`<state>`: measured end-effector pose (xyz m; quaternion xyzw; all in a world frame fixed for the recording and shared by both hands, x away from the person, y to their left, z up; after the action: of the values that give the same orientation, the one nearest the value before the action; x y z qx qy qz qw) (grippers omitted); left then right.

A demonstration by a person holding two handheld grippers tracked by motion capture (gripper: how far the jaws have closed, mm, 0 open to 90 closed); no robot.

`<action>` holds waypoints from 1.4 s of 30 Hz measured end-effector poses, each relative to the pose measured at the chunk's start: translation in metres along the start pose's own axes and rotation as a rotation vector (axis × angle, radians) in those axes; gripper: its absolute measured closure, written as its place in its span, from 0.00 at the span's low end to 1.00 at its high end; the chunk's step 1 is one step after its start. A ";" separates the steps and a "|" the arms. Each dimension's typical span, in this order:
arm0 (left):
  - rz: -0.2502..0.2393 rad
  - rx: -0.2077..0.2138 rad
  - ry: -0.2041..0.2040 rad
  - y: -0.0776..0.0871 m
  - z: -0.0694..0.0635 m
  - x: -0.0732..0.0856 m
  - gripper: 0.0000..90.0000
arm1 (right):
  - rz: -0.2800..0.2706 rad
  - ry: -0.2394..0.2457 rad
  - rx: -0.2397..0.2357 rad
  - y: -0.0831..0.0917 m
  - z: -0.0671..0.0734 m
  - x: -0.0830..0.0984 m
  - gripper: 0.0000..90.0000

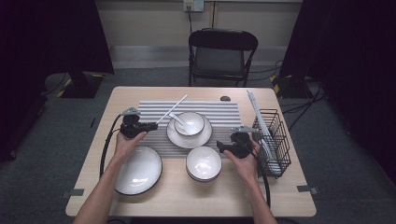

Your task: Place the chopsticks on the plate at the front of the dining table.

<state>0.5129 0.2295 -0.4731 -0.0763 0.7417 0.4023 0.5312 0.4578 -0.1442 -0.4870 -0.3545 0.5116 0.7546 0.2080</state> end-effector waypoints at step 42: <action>0.078 0.023 0.016 -0.024 -0.019 0.017 0.95 | 0.029 0.080 0.076 -0.010 0.001 0.036 0.27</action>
<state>0.5049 0.2064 -0.4975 -0.0444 0.7528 0.4136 0.5102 0.4406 -0.1410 -0.5200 -0.3688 0.5529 0.7227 0.1898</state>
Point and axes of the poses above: each handheld gripper's, and its own axes: y roughly backward along the jaws, x roughly out of its underside, z roughly to its left, the point moved 3 cm from there along -y, roughly forward along the jaws, and after that the axes turned 9 degrees about -y, right-handed, at the moved point
